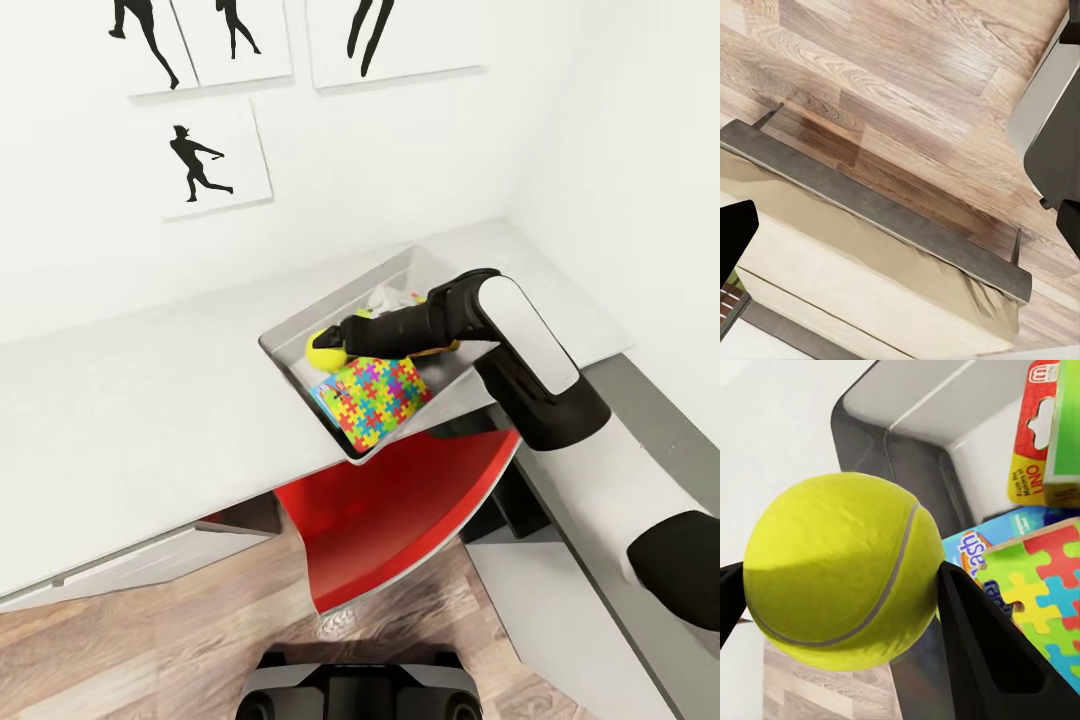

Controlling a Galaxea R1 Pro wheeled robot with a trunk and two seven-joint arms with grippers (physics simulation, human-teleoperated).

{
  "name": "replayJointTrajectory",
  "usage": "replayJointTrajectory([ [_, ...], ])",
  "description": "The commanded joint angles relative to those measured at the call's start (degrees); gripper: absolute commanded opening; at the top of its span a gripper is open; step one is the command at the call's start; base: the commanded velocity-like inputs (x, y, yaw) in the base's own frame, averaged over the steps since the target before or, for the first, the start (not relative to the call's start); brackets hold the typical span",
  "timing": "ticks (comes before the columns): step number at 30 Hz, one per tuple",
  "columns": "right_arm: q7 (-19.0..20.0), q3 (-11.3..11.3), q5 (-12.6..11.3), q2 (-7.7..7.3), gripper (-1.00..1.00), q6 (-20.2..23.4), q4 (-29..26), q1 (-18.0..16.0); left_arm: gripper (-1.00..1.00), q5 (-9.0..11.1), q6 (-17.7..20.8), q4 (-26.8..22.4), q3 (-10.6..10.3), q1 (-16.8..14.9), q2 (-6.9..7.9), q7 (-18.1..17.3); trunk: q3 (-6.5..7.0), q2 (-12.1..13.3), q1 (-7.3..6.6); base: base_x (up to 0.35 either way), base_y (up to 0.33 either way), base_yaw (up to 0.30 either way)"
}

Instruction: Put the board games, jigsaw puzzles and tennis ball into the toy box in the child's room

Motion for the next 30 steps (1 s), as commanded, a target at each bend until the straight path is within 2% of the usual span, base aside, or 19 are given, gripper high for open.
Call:
replayJointTrajectory([
  [1, -0.7, 0.1, -0.5, 0.12, -1.0, -0.2, 0.0, 0.1, 1.0, -0.3, 0.2, -0.1, 0.2, 0.0, -0.02, -0.4, -0.07, -0.1, 0.04, 0.0, 0.0, 0.0],
  [10, -0.7, 0.1, 0.3, 1.32, -1.0, -0.2, 0.1, 1.4, 1.0, -0.3, 0.2, -0.2, 0.2, -0.1, -0.03, -0.5, -0.07, -0.1, 0.04, 0.006, 0.087, 0.0],
  [25, -0.7, 0.1, 0.7, 1.53, -1.0, -0.2, 0.2, 2.2, 1.0, -0.4, 0.2, -0.2, 0.2, -0.1, -0.02, -0.4, -0.07, -0.1, 0.04, 0.004, 0.034, 0.0],
  [30, -0.7, 0.1, 1.9, 1.58, -1.0, -0.3, 0.2, 2.8, 1.0, -0.4, 0.2, -0.2, 0.1, -0.1, -0.02, -0.4, -0.07, -0.1, 0.04, 0.001, 0.005, 0.0],
])
